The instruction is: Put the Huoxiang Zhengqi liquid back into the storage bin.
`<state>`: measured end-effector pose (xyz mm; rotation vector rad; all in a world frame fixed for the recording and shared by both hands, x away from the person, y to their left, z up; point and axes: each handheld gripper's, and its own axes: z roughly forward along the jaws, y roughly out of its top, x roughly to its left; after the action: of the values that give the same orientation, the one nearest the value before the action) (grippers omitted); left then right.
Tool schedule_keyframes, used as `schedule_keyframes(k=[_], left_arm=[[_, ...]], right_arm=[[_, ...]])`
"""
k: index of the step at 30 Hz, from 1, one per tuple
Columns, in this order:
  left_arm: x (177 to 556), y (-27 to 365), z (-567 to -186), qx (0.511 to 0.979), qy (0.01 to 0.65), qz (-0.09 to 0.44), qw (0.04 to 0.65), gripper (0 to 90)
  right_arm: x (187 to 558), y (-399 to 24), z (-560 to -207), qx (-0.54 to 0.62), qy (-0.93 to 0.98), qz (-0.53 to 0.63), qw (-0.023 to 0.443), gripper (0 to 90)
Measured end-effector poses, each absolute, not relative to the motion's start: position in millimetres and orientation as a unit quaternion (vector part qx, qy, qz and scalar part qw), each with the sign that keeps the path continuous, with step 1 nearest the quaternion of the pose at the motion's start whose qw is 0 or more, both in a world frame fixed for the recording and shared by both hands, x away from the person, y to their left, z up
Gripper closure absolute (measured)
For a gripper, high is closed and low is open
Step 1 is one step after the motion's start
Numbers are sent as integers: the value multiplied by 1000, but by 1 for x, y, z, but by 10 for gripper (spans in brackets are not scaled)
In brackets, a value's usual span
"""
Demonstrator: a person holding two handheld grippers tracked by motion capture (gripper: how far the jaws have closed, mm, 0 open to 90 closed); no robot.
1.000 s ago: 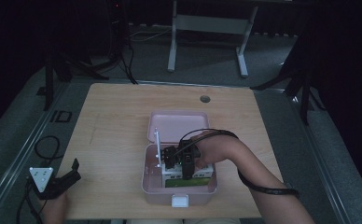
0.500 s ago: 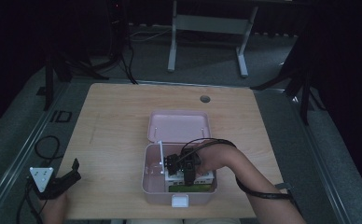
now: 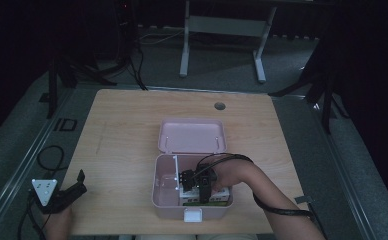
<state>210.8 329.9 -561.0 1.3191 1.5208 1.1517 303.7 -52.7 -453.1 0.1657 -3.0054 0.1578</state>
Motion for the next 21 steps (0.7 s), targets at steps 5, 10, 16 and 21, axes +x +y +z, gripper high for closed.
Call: schedule_keyframes(k=[5, 10, 16, 21], left_arm=[[211, 330, -561, 522, 601, 455, 399, 21], [211, 330, -561, 522, 601, 455, 399, 21], [211, 330, -561, 522, 601, 455, 399, 21], [211, 329, -561, 522, 601, 456, 399, 21]], right_arm=[[303, -53, -459, 51, -995, 51, 67, 614], [303, -52, -460, 53, -995, 49, 67, 609], [303, -52, -455, 54, -995, 51, 68, 559], [306, -59, -435, 42, -997, 30, 60, 527]])
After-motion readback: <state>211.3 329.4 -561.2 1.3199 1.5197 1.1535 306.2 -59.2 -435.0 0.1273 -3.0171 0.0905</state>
